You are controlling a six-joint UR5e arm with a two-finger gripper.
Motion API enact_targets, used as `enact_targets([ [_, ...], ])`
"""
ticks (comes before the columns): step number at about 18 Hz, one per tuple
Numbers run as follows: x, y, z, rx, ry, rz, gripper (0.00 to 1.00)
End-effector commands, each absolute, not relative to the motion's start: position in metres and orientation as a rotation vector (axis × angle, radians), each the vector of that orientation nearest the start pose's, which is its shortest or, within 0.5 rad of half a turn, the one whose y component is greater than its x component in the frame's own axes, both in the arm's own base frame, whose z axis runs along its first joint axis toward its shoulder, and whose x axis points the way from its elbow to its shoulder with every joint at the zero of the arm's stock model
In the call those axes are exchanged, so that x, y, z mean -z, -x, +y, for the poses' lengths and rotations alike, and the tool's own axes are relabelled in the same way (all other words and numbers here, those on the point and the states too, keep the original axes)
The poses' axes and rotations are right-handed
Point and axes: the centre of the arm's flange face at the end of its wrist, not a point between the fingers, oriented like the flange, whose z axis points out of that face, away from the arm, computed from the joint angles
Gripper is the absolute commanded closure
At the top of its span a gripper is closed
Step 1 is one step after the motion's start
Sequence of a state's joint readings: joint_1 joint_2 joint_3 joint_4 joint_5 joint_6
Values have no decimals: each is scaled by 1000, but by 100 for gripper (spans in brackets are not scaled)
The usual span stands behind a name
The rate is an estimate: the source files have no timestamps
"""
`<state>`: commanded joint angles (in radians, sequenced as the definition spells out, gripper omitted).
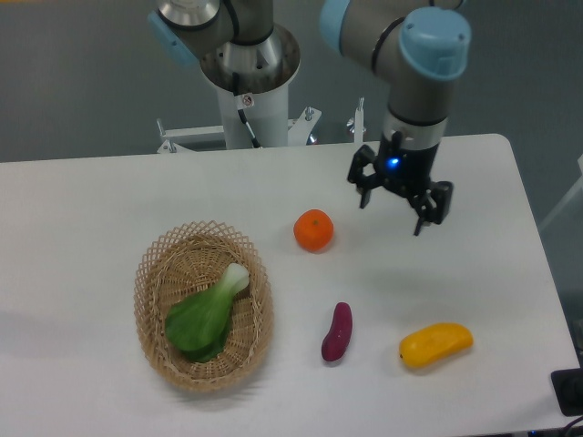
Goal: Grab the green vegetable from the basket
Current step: 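Move the gripper over the basket and lower it onto the bok choy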
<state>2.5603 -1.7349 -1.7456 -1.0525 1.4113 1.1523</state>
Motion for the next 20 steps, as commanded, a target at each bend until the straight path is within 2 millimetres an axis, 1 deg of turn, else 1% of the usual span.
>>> enact_targets([
  [1, -365, 356, 453, -145, 2876, 177, 0],
  [2, -361, 337, 468, -147, 2866, 174, 0],
  [3, -356, 322, 478, -137, 2864, 168, 0],
  [5, -342, 299, 495, -96, 2878, 150, 0],
  [6, -338, 287, 502, -84, 2880, 145, 0],
  [9, -311, 255, 525, -20, 2910, 235, 0],
  [10, -299, 250, 529, -14, 2935, 249, 0],
  [11, -295, 244, 533, -30, 2953, 270, 0],
  [13, -283, 225, 543, -35, 2977, 335, 0],
  [16, -257, 217, 546, 9, 3013, 362, 0],
  [18, -251, 212, 548, 13, 3024, 379, 0],
  [20, -242, 211, 548, 8, 3044, 387, 0],
])
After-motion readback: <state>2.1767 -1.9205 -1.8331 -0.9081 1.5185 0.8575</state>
